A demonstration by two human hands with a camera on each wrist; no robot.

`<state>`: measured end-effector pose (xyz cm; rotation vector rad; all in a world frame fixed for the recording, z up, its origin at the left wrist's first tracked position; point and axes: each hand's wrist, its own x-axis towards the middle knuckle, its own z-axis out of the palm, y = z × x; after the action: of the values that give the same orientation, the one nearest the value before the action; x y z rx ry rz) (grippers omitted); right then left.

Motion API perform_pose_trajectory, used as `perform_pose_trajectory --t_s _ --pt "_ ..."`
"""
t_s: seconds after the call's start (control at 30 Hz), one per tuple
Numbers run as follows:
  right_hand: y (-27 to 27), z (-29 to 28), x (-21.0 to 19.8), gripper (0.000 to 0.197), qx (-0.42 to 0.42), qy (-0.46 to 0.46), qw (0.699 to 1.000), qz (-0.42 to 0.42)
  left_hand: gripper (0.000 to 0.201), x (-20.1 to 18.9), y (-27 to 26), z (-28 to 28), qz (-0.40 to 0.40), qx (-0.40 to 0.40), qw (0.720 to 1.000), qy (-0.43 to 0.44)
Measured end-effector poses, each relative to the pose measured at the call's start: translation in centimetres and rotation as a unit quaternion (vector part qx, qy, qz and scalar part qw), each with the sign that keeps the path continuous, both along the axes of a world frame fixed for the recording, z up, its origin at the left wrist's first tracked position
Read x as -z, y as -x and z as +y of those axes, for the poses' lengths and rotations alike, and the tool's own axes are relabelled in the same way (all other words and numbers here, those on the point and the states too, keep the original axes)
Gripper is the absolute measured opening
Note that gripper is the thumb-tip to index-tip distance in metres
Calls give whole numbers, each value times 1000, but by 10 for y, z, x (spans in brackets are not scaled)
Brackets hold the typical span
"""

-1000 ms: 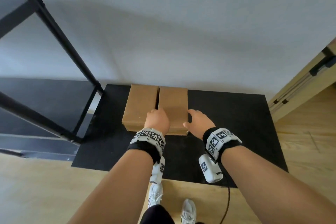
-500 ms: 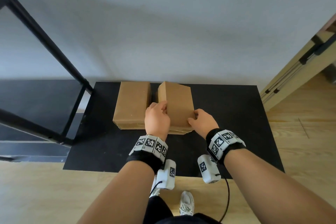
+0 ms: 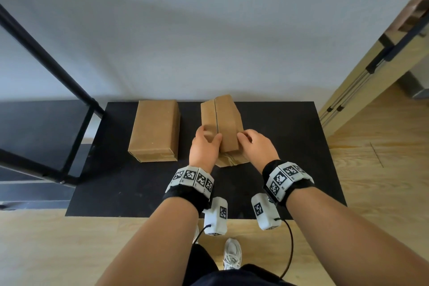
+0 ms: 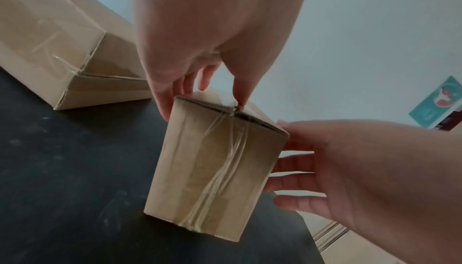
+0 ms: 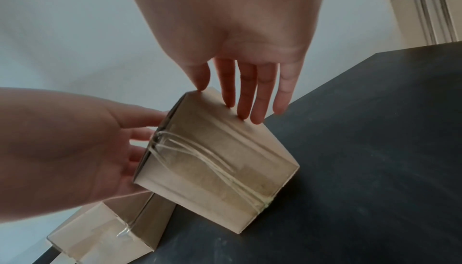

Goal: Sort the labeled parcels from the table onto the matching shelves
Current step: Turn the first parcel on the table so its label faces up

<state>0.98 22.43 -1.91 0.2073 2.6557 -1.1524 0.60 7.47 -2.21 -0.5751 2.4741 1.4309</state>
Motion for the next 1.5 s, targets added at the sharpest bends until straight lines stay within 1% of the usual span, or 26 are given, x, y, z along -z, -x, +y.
perform_pose_trajectory --t_s 0.1,0.17,0.23,0.3,0.37,0.43,0.53,0.6,0.73,0.87,1.03,1.13,1.23,1.33,1.4,1.5 --pt "-4 -4 1 42 -13 13 1000 -6 68 -3 -4 -3 22 -12 999 23" --pt "-4 -10 4 36 -25 10 1000 -6 64 -5 -6 -7 35 -21 998 42" --pt "-3 -17 6 31 -30 13 999 -17 56 -8 -9 -13 50 -28 996 68" --pt "0 -24 7 31 -30 22 999 -40 47 -12 -12 -19 77 -35 991 102" --pt "1 -29 9 31 -33 25 997 -60 42 -15 -15 -25 105 -26 986 128" --pt "0 -30 13 33 -40 14 996 -79 41 -15 -18 -28 114 -2 983 141" --pt "-6 -23 16 40 -25 -6 996 -86 43 -10 -22 -26 114 39 983 141" --pt "-8 -15 16 42 -9 -18 997 -73 40 -5 -24 -23 108 47 984 132" --pt "-8 -3 12 39 9 -22 999 -38 41 6 -28 -20 59 57 989 121" --pt "-9 4 10 39 23 -17 998 -55 45 12 -32 -20 32 75 989 125" --pt "-15 4 13 54 19 -2 998 -67 37 11 -32 -16 44 80 988 125" --pt "-12 4 17 62 -7 -13 997 -72 27 12 -31 -14 46 74 987 138" --pt "-3 4 15 65 -36 -37 995 -87 25 7 -30 -16 60 69 985 148" --pt "10 2 8 63 -81 -54 990 -104 35 0 -24 -20 88 70 974 199" --pt "18 0 3 61 -115 -66 984 -118 41 -5 -18 -22 92 87 968 217" --pt "30 -1 -4 60 -159 -89 975 -130 47 -9 -7 -23 85 154 956 236"
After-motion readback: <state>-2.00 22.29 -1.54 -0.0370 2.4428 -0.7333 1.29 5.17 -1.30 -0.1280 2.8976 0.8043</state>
